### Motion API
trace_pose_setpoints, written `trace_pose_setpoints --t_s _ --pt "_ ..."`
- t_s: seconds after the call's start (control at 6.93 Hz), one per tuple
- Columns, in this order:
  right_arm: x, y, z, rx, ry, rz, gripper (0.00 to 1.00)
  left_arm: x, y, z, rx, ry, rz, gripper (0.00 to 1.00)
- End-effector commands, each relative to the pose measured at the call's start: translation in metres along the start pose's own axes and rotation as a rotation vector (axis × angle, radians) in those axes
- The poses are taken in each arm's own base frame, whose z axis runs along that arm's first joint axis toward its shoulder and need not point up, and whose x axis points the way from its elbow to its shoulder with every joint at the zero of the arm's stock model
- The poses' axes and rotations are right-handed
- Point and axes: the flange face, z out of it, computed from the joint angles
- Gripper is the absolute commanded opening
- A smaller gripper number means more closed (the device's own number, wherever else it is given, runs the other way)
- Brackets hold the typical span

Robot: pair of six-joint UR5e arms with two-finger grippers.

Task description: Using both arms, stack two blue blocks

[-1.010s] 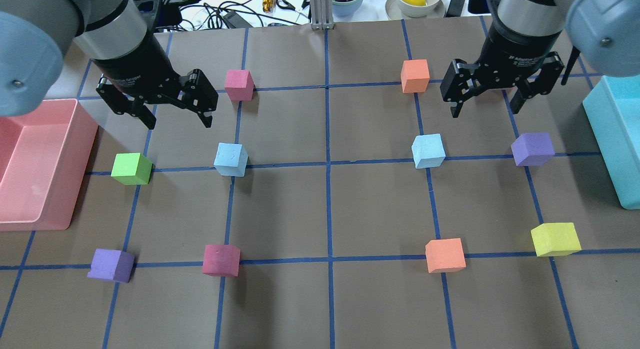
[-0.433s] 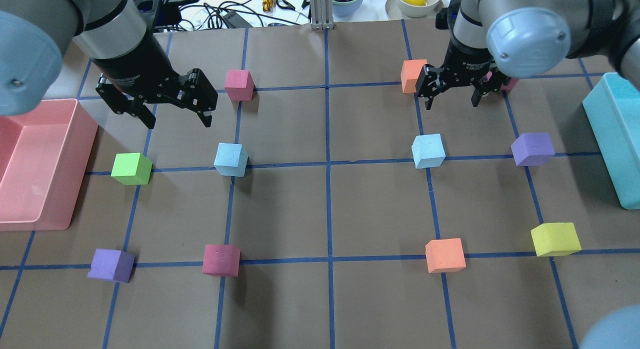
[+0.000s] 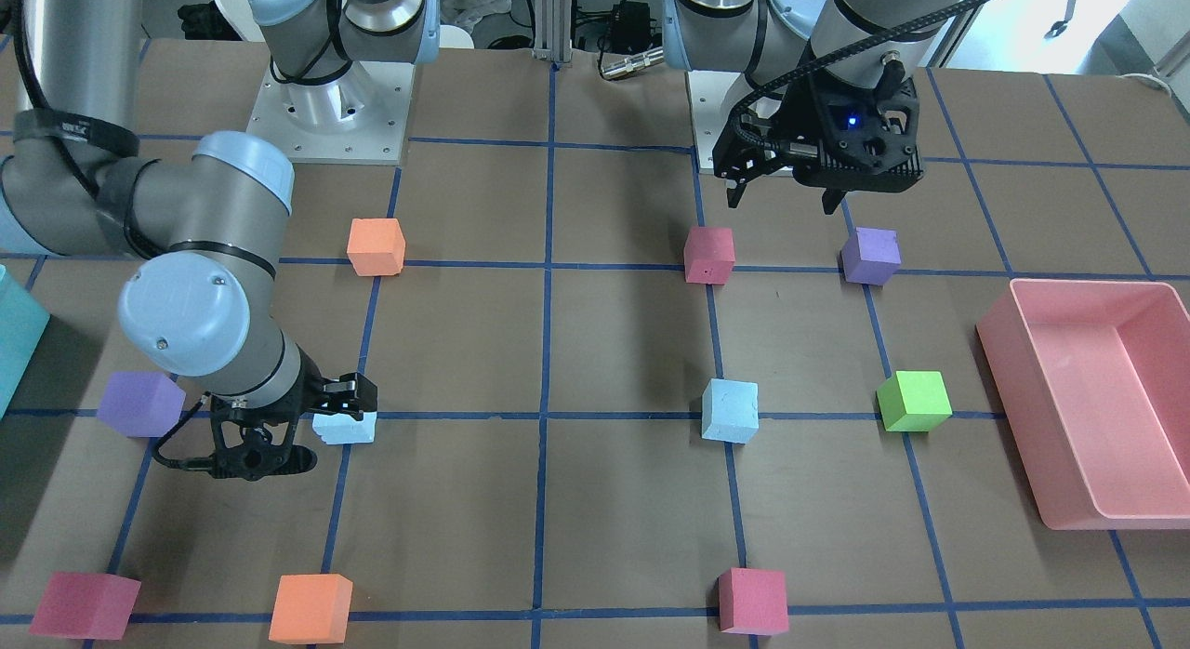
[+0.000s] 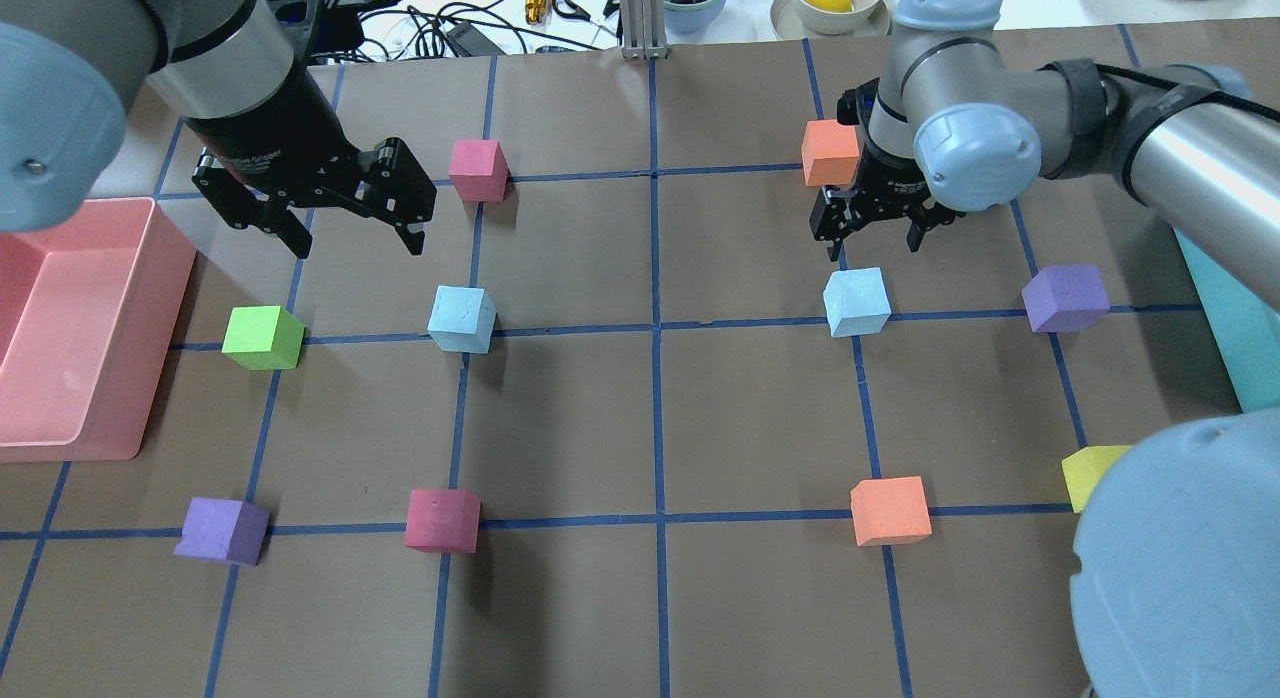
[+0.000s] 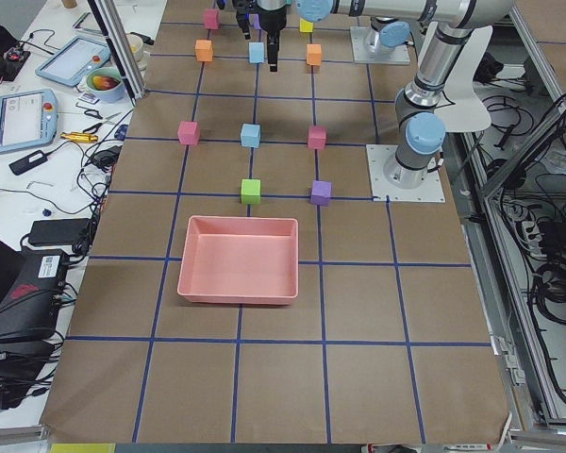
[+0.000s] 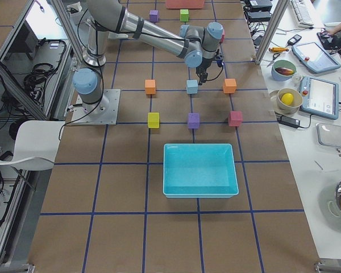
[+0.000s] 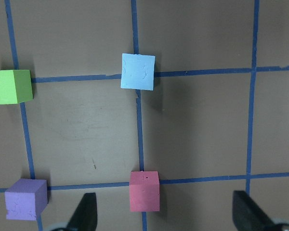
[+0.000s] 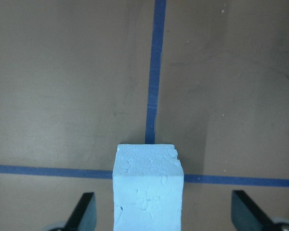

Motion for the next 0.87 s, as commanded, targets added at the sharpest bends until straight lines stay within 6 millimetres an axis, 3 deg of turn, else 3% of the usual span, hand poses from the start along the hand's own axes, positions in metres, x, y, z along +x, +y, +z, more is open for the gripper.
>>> trace_pose_setpoints --t_s 0.0,0.43,0.58,0.72 --pt "-0.002 0.003 0.037 -0.019 -0.021 0.009 1.0 0.0 0.0 0.0 0.0 0.0 0.0 1.0" --pt "-0.004 0.012 0.053 -0.053 -0.024 0.009 0.99 0.0 0.0 0.0 0.002 0.0 0.0 1.0" --pt "-0.004 0.011 0.051 -0.036 -0.021 0.009 0.42 0.0 0.0 0.001 -0.001 0.0 0.0 1.0" --pt "-0.003 0.01 0.049 -0.033 -0.021 0.009 0.09 0.0 0.0 0.001 -0.001 0.0 0.0 1.0"
